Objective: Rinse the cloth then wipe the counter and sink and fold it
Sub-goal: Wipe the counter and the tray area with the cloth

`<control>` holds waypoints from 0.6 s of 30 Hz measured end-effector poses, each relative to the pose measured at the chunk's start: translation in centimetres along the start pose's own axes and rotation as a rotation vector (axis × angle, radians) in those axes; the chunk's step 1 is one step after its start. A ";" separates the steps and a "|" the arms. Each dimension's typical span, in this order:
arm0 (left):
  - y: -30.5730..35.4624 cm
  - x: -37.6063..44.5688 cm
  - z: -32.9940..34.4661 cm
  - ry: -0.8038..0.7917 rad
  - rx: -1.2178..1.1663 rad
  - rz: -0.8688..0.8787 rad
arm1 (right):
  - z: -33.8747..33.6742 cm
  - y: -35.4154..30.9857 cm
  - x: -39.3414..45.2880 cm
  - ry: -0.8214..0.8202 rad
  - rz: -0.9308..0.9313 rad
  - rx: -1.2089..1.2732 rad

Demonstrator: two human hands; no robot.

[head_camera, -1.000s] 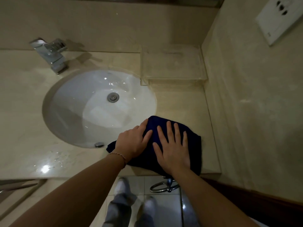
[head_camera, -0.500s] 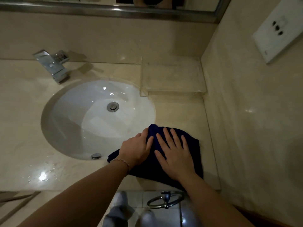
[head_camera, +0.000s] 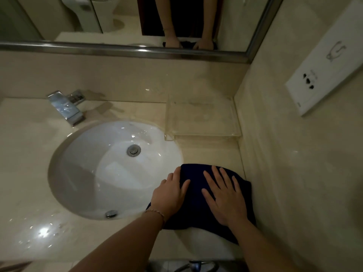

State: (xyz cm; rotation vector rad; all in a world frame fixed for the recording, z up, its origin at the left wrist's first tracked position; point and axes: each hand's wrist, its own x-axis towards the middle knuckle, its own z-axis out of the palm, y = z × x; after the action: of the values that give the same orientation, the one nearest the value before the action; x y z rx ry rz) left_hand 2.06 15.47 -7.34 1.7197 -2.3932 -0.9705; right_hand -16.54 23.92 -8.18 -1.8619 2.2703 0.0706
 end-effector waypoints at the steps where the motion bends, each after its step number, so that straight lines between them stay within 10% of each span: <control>1: -0.2 0.4 0.1 -0.003 -0.016 0.001 | 0.1 0.1 0.5 0.000 0.005 -0.003; 12: -0.2 4.2 -0.4 -0.037 -0.237 -0.020 | -1.3 -1.0 2.9 -0.048 0.082 0.023; 18: 1.6 7.9 -4.9 0.349 -0.736 -0.417 | -5.9 -2.2 5.3 0.181 0.325 0.283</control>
State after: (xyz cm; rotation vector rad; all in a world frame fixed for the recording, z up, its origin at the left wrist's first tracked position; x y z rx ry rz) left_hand -0.48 6.68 -5.13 1.8713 -1.2482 -1.2460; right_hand -16.15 17.42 -3.23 -1.3994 2.5264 -0.3647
